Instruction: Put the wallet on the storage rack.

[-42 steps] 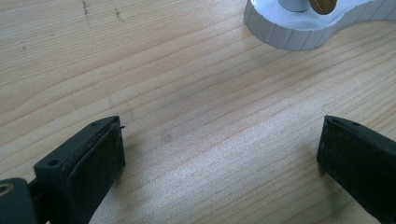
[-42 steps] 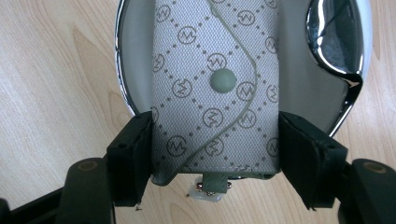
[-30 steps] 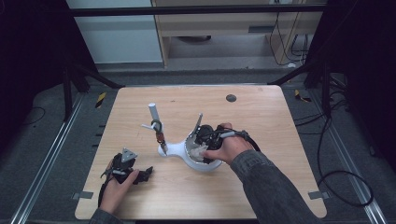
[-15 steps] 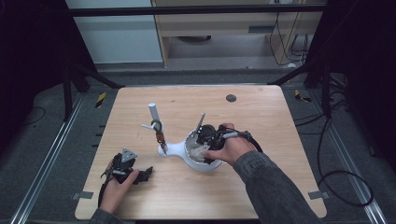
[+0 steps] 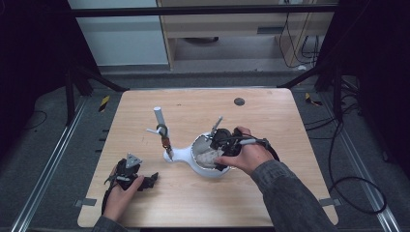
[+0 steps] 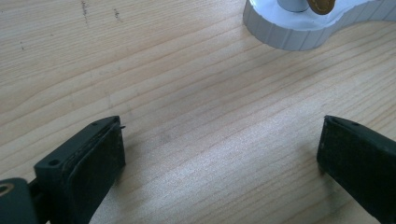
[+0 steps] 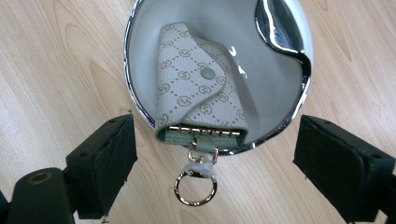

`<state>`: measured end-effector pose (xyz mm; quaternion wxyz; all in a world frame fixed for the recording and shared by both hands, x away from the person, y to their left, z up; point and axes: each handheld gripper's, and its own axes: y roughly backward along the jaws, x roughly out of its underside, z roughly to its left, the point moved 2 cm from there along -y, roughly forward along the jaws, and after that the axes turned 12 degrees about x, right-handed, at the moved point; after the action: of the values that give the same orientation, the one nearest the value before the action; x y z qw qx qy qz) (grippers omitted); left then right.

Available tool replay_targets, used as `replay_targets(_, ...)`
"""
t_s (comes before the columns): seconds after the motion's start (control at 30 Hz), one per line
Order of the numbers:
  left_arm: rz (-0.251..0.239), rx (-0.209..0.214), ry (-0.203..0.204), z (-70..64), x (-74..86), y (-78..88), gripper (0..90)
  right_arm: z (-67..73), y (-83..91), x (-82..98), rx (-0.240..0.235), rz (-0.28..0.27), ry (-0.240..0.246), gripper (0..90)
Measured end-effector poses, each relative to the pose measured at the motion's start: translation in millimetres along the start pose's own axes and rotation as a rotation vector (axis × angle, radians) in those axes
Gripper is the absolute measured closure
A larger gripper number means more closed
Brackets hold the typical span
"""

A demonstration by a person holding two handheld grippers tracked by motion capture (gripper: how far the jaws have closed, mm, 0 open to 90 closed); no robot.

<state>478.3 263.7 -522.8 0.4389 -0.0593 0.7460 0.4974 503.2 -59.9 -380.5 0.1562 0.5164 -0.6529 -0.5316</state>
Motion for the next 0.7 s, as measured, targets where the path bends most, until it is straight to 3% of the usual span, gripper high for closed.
replay_targets(0.23,-0.001,0.0,0.002,-0.3,0.1,0.0,0.3,-5.0,5.9,9.1,0.008,-0.036,-0.025,11.4)
replay_targets(0.7,-0.001,0.001,0.003,-0.6,0.3,0.1,0.3,-18.9,13.4,30.8,0.033,-0.091,-0.121,8.0)
